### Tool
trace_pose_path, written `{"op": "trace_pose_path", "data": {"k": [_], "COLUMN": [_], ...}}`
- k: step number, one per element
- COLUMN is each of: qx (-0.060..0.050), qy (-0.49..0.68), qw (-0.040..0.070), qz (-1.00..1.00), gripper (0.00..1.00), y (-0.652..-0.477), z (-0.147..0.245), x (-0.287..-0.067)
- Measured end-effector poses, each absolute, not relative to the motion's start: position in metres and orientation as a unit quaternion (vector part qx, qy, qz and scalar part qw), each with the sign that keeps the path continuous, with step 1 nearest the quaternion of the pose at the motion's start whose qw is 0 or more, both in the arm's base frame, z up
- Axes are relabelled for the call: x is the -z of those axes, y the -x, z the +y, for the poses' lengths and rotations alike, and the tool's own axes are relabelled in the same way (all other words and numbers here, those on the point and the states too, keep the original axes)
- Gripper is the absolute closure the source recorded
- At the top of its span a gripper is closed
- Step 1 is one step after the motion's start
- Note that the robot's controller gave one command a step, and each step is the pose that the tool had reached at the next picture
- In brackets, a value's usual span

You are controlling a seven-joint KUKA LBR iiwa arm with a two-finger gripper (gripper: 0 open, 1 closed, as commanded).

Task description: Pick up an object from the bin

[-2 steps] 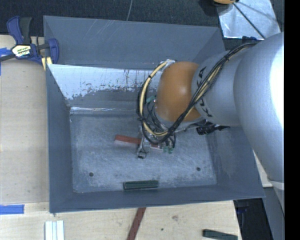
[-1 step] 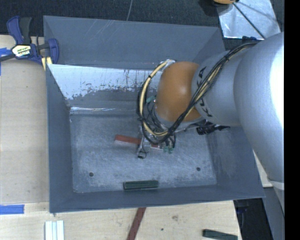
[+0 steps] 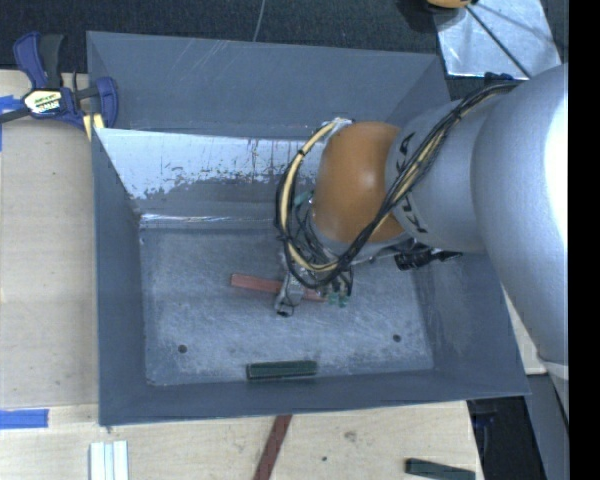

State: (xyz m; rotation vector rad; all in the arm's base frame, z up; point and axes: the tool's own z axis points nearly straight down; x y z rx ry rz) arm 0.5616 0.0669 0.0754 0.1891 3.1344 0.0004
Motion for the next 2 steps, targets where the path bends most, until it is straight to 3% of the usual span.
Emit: {"op": "trace_pose_path", "data": {"k": [1,2], "qx": [0.000,0.000], "qy": [-0.060,-0.060], "qw": [-0.003,0.001], "qz": [0.998,0.998], "gripper": [1.00,1.00], "y": [-0.560,-0.562], "z": [0.066,0.067], "x": [-0.095,-0.114]}}
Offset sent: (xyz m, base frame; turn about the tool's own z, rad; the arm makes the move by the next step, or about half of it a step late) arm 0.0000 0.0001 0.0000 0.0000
